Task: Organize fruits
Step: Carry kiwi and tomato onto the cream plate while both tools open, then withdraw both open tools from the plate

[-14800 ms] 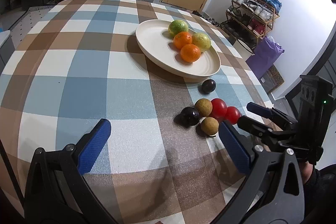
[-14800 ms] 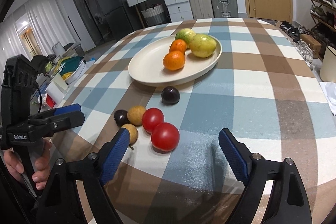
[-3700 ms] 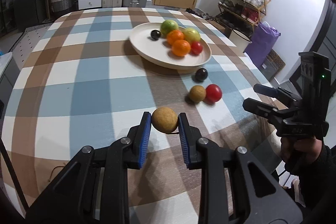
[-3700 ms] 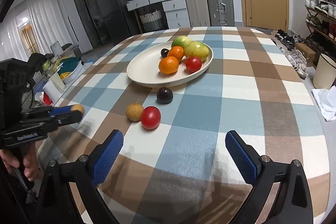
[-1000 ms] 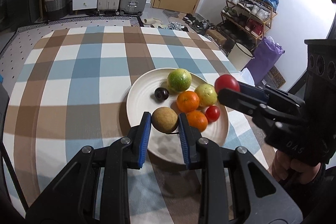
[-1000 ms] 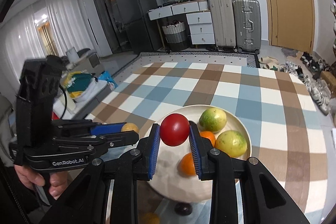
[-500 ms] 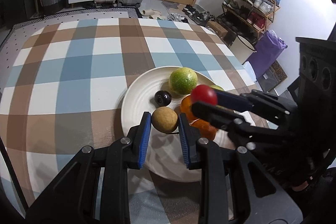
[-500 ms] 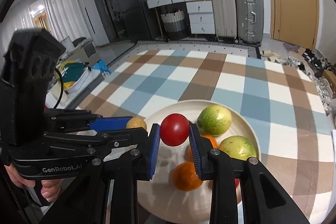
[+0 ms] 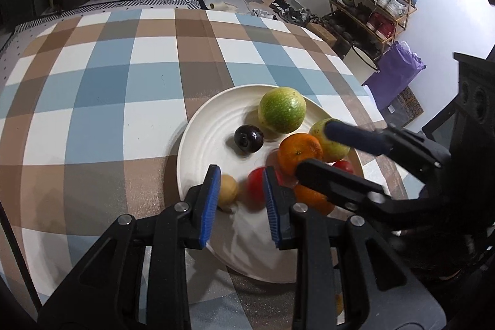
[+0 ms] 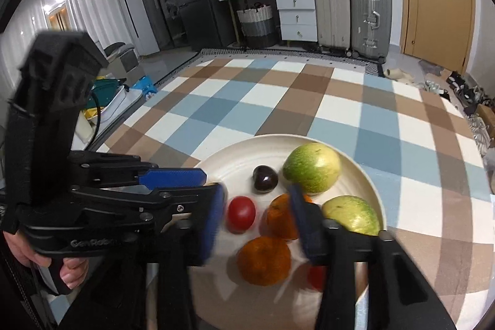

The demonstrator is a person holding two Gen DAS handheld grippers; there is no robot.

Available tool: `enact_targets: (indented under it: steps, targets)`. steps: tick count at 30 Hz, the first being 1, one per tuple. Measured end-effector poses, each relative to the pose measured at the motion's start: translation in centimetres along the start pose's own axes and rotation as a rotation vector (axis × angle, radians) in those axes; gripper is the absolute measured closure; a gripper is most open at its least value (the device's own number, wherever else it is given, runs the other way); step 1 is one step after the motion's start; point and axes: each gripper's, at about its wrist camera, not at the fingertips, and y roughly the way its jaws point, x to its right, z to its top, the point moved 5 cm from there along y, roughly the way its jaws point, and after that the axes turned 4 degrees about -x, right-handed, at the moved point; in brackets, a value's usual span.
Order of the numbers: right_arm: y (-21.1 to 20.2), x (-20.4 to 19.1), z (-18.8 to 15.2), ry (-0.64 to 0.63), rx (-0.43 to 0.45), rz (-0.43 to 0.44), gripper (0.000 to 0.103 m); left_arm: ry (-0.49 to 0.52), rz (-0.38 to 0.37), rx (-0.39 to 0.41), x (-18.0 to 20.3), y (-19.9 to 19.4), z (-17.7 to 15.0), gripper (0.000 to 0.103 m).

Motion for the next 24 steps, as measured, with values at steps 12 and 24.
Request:
enact_targets:
  steps: [12, 24]
  targets:
    - [-5.0, 0.6, -0.3, 0.008, 0.097, -0.036, 0.024, 0.033, 0.028, 0.033, 1.5, -2.7, -0.7, 0.069]
    - [-10.1, -1.1, -1.2, -0.020, 0.180, -0.066, 0.019, 0.050, 0.093, 0.073, 3.1, -6.0, -3.5, 0.066]
